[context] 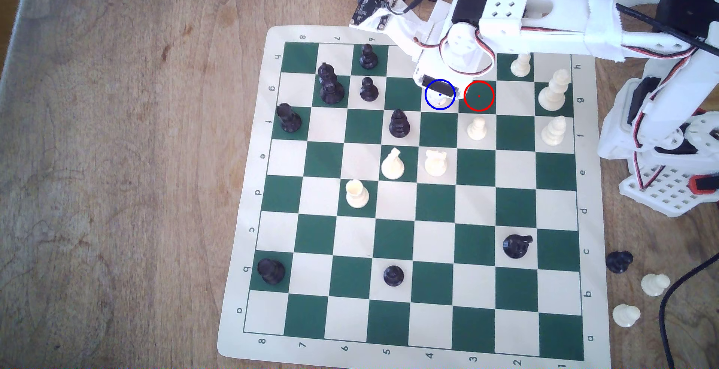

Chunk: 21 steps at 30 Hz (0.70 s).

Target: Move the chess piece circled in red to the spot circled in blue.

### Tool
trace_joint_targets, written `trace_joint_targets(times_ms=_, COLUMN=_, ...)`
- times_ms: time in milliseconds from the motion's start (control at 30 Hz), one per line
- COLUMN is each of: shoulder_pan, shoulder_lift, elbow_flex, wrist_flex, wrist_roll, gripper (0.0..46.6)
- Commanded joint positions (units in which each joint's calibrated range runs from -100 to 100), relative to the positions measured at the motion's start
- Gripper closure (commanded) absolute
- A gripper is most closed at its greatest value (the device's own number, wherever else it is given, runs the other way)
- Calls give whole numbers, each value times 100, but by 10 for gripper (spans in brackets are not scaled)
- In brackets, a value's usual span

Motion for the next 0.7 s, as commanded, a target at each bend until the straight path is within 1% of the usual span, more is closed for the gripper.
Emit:
trace_joint_targets(times_ms=0, shoulder_pan=112, shoulder_lift=-138, elbow_flex=-394, wrist_flex=1, wrist_roll=29, gripper=463)
trace_joint_targets(times_ms=133, shoulder_pan=135, shoulder_lift=-138, elbow_flex=-394, wrist_flex=1, wrist_roll=49, gripper=463)
trace_joint_targets(times_ms=167, shoulder_pan=143, shoulder_lift=-138, elbow_flex=-394, wrist_flex=1, wrist_roll=49, gripper=438)
trace_joint_targets(times_ms=200, shoulder_pan=151, shoulder_lift=-138, elbow_flex=-403, wrist_flex=1, wrist_roll=49, gripper=389)
trace_joint_targets(times_ms=333, shoulder_pan=159, shoulder_lift=-163, elbow_flex=-403, wrist_flex=26, wrist_roll=49, gripper=326)
trace_joint_targets(times_ms=467, shoulder_pan=151, shoulder_lift=-265, elbow_flex=-403, wrist_flex=67, wrist_roll=44, gripper=291)
trace_joint_targets(times_ms=533, shoulder_pan=151, shoulder_lift=-350, elbow_flex=-575, wrist_flex=402, wrist_roll=44, gripper=286)
trace_joint_targets(times_ms=600, shoulder_pan=143, shoulder_lift=-384, elbow_flex=-738, wrist_flex=730, wrist_roll=49, gripper=270)
trace_joint_targets(times_ms=633, shoulder_pan=143, shoulder_lift=-520, elbow_flex=-747, wrist_flex=828, wrist_roll=49, gripper=246)
trace_joint_targets(times_ms=667, shoulder_pan=151, shoulder_lift=-622, elbow_flex=-729, wrist_flex=861, wrist_roll=44, gripper=233)
